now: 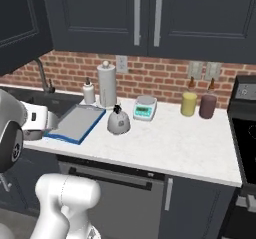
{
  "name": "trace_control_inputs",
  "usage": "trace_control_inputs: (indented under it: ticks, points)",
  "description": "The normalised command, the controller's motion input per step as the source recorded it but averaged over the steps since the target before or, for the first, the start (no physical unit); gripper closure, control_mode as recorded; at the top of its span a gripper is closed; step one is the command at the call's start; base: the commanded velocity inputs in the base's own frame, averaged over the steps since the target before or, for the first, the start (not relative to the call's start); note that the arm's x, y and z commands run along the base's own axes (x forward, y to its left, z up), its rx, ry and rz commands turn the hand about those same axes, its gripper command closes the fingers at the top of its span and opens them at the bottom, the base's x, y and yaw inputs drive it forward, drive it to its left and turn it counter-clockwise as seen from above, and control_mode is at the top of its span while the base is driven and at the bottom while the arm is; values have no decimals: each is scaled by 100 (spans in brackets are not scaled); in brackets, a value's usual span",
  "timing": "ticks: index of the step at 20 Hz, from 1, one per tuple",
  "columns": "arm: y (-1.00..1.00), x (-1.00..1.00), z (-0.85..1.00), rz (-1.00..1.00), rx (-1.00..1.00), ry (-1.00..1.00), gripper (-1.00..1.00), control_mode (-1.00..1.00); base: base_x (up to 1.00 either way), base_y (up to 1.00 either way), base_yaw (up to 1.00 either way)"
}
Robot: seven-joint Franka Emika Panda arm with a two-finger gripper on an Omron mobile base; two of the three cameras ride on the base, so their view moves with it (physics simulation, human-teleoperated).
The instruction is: Pick the kettle from the counter and place it on the tray. Then pick the mug from the cabinet and place it on the tray. Then close the cabinet doors.
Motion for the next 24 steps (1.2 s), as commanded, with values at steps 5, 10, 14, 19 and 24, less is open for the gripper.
trace_control_inputs:
  ticks: [5,10,14,19,24]
  points:
    - [0,0,0,0,0,0,100,100,57,-27,8]
    - [0,0,0,0,0,0,100,100,50,-14,10]
    - [0,0,0,0,0,0,100,100,47,-25,6]
    - [0,0,0,0,0,0,100,100,39,-30,0]
    - [0,0,0,0,0,0,100,100,34,-5,-1]
